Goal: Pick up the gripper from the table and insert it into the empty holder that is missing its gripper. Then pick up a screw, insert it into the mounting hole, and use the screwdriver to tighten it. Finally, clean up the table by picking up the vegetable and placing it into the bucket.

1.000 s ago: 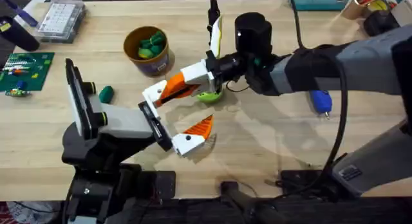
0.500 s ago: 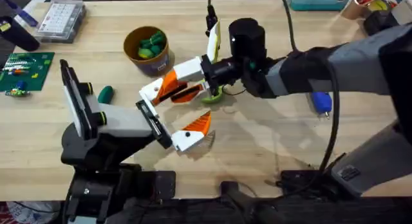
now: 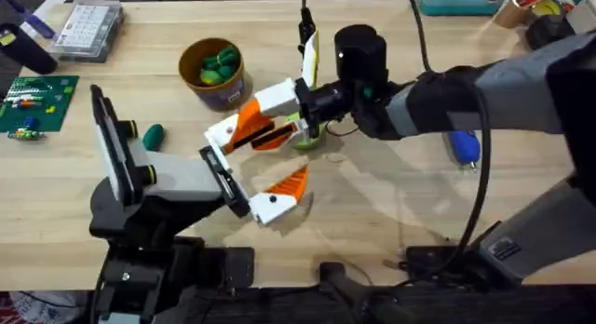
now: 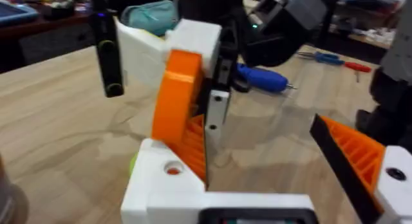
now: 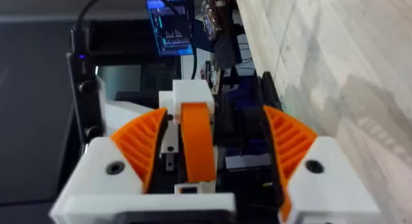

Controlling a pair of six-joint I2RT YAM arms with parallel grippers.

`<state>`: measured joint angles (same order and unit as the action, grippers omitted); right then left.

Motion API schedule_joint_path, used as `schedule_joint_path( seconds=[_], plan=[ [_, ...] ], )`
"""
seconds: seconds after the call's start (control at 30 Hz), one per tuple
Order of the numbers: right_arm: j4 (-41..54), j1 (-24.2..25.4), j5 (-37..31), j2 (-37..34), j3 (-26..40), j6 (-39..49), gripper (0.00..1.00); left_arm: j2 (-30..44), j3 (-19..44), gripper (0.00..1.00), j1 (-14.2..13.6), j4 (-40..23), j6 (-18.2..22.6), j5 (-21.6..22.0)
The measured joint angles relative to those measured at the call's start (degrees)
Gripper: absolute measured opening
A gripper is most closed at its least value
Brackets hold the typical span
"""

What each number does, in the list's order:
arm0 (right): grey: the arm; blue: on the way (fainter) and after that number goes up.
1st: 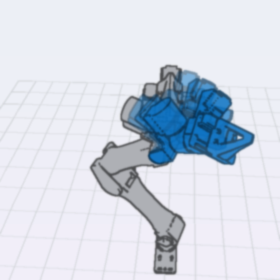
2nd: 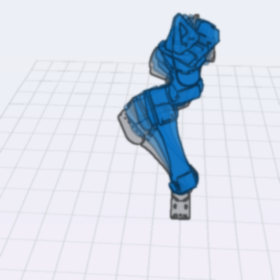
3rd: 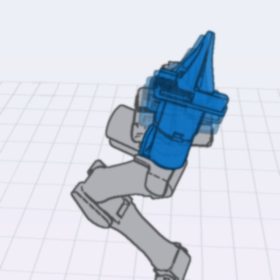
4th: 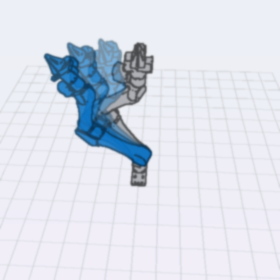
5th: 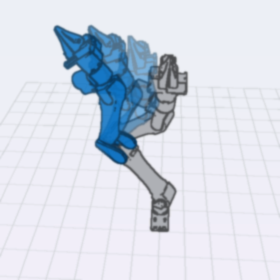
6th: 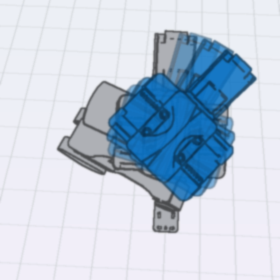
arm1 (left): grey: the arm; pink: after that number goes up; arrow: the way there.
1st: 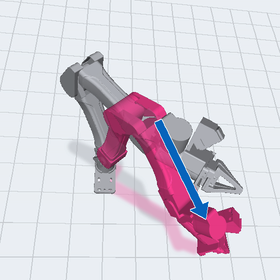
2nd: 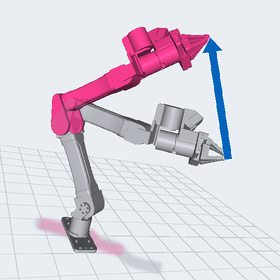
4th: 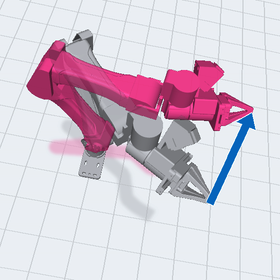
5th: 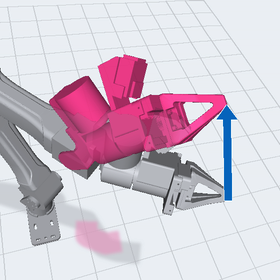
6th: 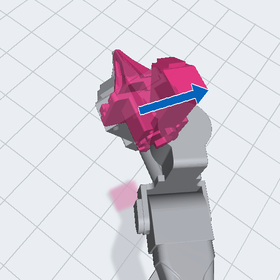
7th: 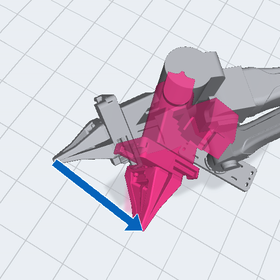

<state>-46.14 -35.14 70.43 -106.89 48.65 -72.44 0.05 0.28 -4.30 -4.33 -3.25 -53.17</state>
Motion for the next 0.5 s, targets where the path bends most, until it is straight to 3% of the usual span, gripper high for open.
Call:
schedule_joint_path(
  seconds=[0.2, 0.5],
  plan=[
    [-0.14, 3.19, 3.64, 0.0, 0.02, -0.14, 0.95, -0.01, 0.02, 0.989, -0.92, -0.43, 0.0, -3.56],
    [-0.16, 9.98, 10.17, 0.0, 0.02, -0.25, 0.983, 0.0, 0.02, 0.989, -0.92, -0.56, 0.0, -4.49]
  ],
)
